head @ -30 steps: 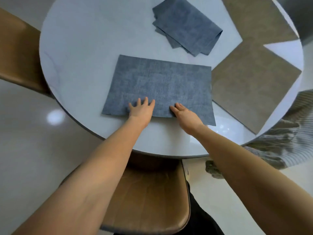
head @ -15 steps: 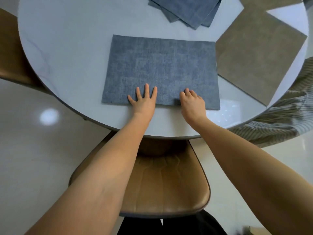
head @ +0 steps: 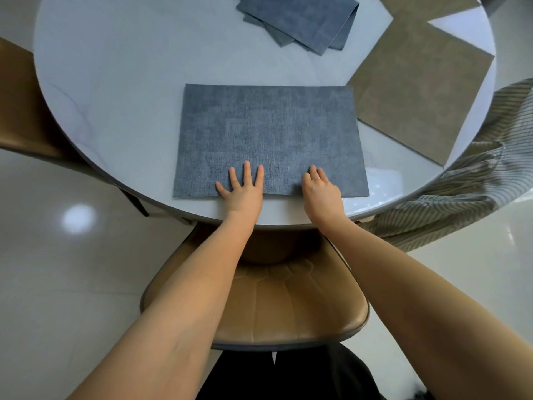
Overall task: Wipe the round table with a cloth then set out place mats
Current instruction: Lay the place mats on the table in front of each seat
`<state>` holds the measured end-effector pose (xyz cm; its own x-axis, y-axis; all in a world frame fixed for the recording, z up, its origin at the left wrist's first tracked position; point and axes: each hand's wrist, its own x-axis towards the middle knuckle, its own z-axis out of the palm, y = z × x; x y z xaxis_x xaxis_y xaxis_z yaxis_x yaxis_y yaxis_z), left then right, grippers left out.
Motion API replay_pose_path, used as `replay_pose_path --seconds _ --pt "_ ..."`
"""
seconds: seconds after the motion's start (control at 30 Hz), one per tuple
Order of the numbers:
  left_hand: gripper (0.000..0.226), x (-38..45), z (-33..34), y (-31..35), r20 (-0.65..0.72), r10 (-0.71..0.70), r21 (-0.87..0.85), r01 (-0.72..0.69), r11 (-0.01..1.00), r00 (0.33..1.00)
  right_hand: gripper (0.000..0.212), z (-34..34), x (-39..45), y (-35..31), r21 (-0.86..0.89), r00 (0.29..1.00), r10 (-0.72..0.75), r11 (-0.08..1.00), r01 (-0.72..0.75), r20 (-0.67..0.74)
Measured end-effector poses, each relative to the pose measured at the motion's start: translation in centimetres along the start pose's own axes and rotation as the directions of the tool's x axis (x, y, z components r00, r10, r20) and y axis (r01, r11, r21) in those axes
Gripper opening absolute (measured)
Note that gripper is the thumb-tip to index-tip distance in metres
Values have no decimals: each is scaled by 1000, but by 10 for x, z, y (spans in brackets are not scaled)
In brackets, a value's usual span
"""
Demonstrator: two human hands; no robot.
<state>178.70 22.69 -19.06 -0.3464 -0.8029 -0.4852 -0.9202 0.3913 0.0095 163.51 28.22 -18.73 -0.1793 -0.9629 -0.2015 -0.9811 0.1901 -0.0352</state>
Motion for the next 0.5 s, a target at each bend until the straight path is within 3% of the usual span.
replay_pose_path --seconds 0.27,0.5 --pt "100 -7 3 -9 -3 16 1 -16 1000 1000 29 2 -5 -9 -34 999 11 999 -9 40" --pt "90 -9 5 -11 -14 28 -11 -29 1000 1000 29 -2 -7 -10 -91 998 0 996 6 59"
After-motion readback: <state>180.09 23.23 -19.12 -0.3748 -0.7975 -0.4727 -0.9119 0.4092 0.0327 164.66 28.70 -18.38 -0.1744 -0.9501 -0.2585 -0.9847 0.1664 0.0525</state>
